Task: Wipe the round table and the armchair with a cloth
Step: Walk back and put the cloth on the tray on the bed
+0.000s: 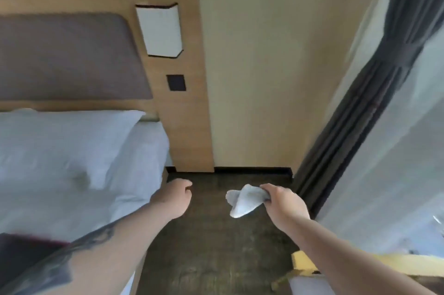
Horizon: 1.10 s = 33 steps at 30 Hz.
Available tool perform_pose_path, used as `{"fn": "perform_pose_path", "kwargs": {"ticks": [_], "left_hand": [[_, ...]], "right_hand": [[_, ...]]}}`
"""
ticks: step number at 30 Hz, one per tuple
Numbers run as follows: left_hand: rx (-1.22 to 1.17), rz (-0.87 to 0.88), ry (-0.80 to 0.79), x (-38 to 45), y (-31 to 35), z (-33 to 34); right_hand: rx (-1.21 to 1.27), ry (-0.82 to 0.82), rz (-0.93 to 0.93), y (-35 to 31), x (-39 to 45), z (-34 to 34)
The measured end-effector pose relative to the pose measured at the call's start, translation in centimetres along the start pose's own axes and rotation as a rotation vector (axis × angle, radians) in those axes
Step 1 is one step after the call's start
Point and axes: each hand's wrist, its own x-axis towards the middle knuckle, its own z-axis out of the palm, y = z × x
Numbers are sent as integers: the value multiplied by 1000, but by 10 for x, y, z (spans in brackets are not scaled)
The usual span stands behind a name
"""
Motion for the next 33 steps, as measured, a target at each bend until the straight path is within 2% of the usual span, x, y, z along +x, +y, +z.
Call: {"fn": "perform_pose_path", "kwargs": {"ticks": [8, 12, 17, 21, 26, 29, 33], "left_hand": [[-114, -437, 172, -61, -207, -66], [-180, -619, 207, -93, -277, -68], [-321, -832, 264, -129, -330, -53], [-425, -1061, 264, -155, -351, -42], [-551, -1252, 312, -160, -374, -29], [-569, -1296, 331, -162, -386, -26], [-572, -1310, 335, -170, -410, -12]], "right_hand": [[-83, -104, -459, -238, 66, 53], [-95, -195, -660, -326, 69, 101], [-150, -351, -891, -409, 65, 156], [-133, -444, -1062, -465, 57, 195], [-161, -531, -1249, -516, 37, 240], [-197, -491, -1290, -540, 24, 267], [-240, -541, -1238, -562, 12, 307]]}}
